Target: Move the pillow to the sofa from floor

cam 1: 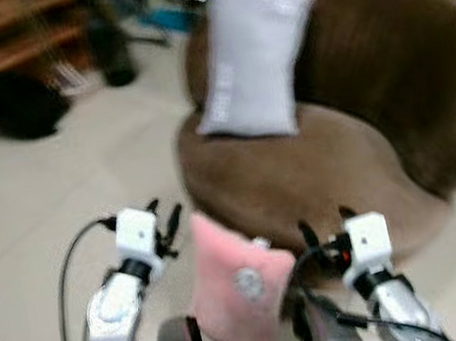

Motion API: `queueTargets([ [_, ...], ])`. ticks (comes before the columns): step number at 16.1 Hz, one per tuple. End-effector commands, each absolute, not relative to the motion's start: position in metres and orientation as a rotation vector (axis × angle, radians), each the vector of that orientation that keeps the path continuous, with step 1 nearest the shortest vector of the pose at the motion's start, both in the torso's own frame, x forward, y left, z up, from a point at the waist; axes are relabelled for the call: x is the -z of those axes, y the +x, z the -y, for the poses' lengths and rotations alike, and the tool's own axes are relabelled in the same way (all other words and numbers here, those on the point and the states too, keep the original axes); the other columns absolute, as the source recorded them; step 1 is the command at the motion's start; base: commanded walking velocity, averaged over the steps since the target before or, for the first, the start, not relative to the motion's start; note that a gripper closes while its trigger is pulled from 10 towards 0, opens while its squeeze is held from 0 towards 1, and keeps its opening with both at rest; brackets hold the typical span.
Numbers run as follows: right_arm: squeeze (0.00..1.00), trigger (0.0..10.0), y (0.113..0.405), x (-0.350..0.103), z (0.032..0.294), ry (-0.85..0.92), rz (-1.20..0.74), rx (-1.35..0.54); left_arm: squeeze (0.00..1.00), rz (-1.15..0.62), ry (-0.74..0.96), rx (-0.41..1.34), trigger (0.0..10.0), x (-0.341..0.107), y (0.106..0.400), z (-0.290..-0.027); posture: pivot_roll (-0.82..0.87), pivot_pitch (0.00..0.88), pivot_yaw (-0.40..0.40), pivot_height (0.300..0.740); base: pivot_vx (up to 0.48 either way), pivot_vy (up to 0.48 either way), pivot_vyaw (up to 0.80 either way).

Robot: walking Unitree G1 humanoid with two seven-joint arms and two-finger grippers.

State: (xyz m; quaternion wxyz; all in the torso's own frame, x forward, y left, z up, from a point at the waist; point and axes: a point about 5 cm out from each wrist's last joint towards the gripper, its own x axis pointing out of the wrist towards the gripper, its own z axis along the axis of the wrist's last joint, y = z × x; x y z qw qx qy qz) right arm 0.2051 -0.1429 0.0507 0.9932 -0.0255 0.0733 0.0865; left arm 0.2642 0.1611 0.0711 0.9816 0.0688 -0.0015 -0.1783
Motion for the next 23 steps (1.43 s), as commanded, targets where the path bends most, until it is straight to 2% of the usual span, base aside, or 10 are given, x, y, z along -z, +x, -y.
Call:
queueTargets([
  [1, 0.00, 10.0, 0.206, -0.050, 0.145, -0.054, -0.156, -0.174, 0.00, 0.005, 0.162, 0.386, 10.0, -0.070, 0.261, -0.159, 0.05, 0.035, -0.050, 0.570, 0.000, 0.000, 0.00],
  [8, 0.00, 10.0, 0.215, -0.040, 0.135, 0.003, -0.185, -0.201, 0.00, -0.011, 0.237, 0.340, 10.0, -0.068, 0.256, -0.174, 0.08, 0.092, -0.036, 0.505, 0.000, 0.000, 0.00],
  [12, 0.00, 10.0, 0.226, -0.026, 0.121, 0.108, -0.248, -0.214, 0.00, -0.009, 0.282, 0.337, 10.0, -0.073, 0.254, -0.186, 0.14, 0.147, -0.027, 0.495, 0.000, 0.000, 0.00],
  [13, 1.00, 10.0, 0.230, -0.023, 0.119, 0.162, -0.262, -0.201, 0.00, -0.009, 0.296, 0.342, 10.0, -0.075, 0.253, -0.190, 0.16, 0.168, -0.026, 0.495, 0.000, 0.000, 0.00],
  [14, 1.00, 10.0, 0.232, -0.021, 0.116, 0.199, -0.267, -0.191, 0.00, -0.009, 0.305, 0.345, 10.0, -0.077, 0.253, -0.193, 0.18, 0.179, -0.025, 0.495, 0.000, 0.000, 0.00],
  [15, 1.00, 10.0, 0.245, -0.017, 0.114, 0.319, -0.275, -0.125, 0.00, -0.003, 0.333, 0.385, 10.0, -0.084, 0.254, -0.198, 0.22, 0.215, -0.016, 0.495, 0.000, 0.000, 0.00],
  [18, 1.00, 10.0, 0.260, -0.016, 0.112, 0.451, -0.270, -0.039, 0.00, 0.010, 0.358, 0.458, 10.0, -0.096, 0.259, -0.201, 0.27, 0.250, 0.002, 0.495, 0.000, 0.000, 0.00],
  [20, 1.00, 10.0, 0.274, -0.013, 0.125, 0.552, -0.263, 0.124, 0.00, 0.011, 0.320, 0.624, 10.0, -0.113, 0.257, -0.198, 0.33, 0.278, 0.033, 0.495, 0.000, 0.000, 0.00],
  [21, 1.00, 10.0, 0.275, -0.013, 0.126, 0.564, -0.260, 0.146, 0.00, 0.008, 0.312, 0.648, 10.0, -0.115, 0.256, -0.198, 0.33, 0.282, 0.038, 0.495, 0.000, 0.000, 0.00],
  [23, 1.00, 10.0, 0.283, -0.012, 0.153, 0.637, -0.236, 0.335, 0.00, -0.061, 0.262, 0.877, 10.0, -0.126, 0.242, -0.192, 0.37, 0.300, 0.070, 0.495, 0.000, 0.000, 0.00],
])
